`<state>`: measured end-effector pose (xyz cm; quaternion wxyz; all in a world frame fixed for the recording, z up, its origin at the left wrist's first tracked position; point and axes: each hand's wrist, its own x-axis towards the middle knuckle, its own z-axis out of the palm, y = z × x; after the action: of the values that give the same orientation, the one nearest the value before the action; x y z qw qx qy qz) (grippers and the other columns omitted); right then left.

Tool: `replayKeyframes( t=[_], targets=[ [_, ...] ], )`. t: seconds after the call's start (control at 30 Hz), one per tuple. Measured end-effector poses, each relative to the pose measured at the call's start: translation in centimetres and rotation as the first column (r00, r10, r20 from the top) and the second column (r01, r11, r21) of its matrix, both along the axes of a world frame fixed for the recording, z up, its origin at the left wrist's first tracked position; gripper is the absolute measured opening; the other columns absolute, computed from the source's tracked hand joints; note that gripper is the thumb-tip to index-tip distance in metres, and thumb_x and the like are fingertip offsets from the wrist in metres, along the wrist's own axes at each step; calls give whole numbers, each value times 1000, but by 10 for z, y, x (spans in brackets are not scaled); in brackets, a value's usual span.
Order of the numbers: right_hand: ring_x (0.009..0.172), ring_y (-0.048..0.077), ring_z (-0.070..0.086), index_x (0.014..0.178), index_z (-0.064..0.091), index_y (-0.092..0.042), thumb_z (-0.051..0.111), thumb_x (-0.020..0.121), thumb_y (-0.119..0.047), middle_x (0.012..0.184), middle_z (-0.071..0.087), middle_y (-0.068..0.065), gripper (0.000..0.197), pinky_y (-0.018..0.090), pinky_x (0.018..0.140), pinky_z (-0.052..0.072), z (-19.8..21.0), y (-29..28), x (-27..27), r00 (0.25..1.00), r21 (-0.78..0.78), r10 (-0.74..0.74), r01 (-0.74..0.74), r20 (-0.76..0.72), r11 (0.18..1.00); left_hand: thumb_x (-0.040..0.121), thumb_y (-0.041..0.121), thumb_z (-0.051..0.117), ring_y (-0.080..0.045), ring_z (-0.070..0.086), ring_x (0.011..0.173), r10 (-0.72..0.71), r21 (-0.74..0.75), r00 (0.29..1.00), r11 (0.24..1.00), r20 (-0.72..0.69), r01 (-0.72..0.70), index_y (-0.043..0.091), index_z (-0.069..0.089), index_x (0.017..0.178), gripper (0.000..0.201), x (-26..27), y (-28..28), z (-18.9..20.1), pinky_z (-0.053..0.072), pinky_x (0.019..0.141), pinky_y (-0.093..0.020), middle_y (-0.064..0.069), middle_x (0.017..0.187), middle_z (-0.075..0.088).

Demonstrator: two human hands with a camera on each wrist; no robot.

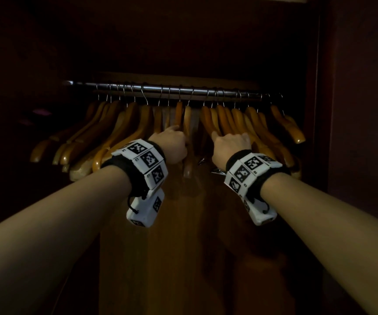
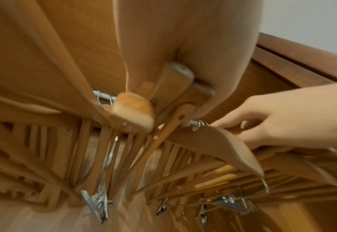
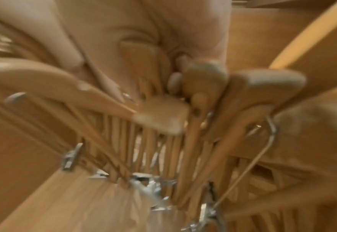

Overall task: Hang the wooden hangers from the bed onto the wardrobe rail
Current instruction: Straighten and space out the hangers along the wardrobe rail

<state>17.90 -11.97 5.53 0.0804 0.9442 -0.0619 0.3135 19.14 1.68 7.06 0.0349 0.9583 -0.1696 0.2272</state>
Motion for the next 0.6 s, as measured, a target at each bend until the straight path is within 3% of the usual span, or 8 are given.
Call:
replayKeyframes(
  t=[0.1, 0.27, 0.43, 0.6],
  targets=[
    [114, 31, 51, 147, 21, -16, 46, 94, -22, 115, 60, 8, 59, 45, 103, 28, -3, 10, 3, 1000, 20, 1, -1, 28, 1000, 96, 15, 35, -16, 0, 146, -11, -5, 1000, 1000, 3, 11, 25, 40, 141, 46, -4, -2, -1, 15, 115, -49, 2, 156, 19],
    [114, 29, 52, 144, 30, -14, 44, 95, -24, 117, 61, 5, 52, 44, 103, 27, -3, 26, 5, 995, 39, 44, -47, 86, 998, 96, 15, 36, -16, -1, 146, -7, -20, 1000, 1000, -1, 7, 23, 37, 143, 48, -7, -5, -2, 16, 115, -49, 2, 157, 17],
    [115, 29, 50, 143, 30, -13, 35, 98, -26, 118, 61, 6, 48, 43, 100, 28, -8, 27, 5, 994, -20, 24, -22, 102, 1000, 96, 18, 36, -16, 1, 146, -1, 4, 1000, 1000, 21, 1, 22, 37, 143, 47, -9, -6, -3, 14, 114, -49, 0, 156, 18],
    [117, 30, 50, 124, 53, -15, 18, 101, -39, 119, 61, 10, 49, 45, 102, 30, -6, 13, -4, 969, 189, 191, -219, 155, 957, 98, 24, 31, -19, 7, 145, -28, 26, 1000, 999, 11, 28, 22, 36, 142, 44, -5, -9, 0, 17, 114, -50, -2, 153, 26]
  ],
)
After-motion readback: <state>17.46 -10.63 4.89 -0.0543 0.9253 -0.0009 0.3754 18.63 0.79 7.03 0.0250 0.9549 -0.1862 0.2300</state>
